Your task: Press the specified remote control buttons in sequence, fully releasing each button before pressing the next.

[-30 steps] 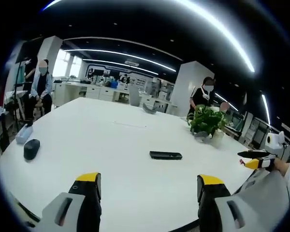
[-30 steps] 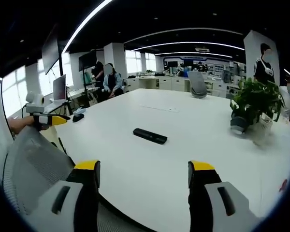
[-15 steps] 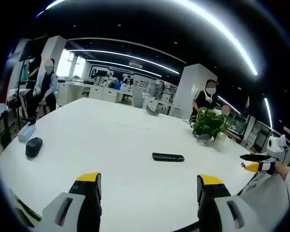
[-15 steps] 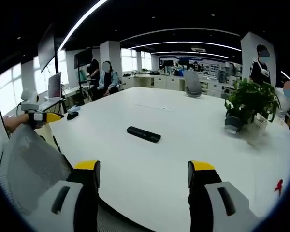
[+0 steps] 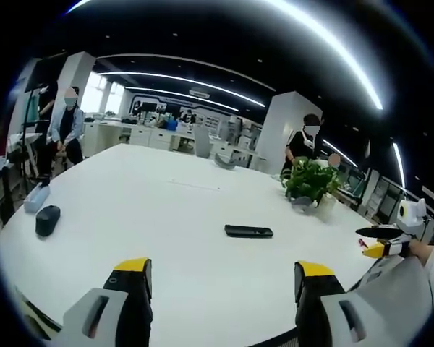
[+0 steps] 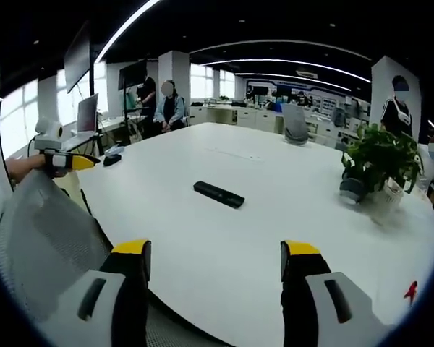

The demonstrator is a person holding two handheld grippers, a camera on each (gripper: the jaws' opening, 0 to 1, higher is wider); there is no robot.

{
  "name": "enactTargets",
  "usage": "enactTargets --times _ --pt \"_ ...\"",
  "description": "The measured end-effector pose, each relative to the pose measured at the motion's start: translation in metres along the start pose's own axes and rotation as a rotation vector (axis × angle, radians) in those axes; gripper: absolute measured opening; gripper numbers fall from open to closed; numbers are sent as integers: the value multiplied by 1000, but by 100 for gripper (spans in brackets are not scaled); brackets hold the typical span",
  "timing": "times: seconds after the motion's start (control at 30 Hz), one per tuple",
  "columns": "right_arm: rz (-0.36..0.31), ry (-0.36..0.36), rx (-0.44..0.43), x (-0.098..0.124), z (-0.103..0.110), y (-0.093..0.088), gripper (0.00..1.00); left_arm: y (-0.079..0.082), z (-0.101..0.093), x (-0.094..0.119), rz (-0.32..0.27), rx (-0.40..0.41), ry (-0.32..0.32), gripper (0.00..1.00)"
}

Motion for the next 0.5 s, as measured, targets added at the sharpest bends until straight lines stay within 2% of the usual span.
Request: enactTargets --times 0.2,0.4,0.47,0.5 --pt "-42 25 -59 1 -2 0 75 0 -5 -2 7 11 -49 84" --pt "-55 44 -64 0 0 1 73 -2 -7 -2 24 1 -63 85" --pt "-54 52 -60 0 0 1 73 -1 -8 -2 13 59 -74 88" --pt "-54 56 -60 0 0 1 73 0 -9 -2 -1 104 -111 91"
Point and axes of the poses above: the point that each gripper's makers call its tool centre point, and the gripper's own axes: x roughly backward along the fingers, z roughly to its left, y roughly out of its top, the point moved 10 cm from there along x, roughly backward along the fingers, and after that the axes turned 6 degrees about y, right-handed, at the moved point
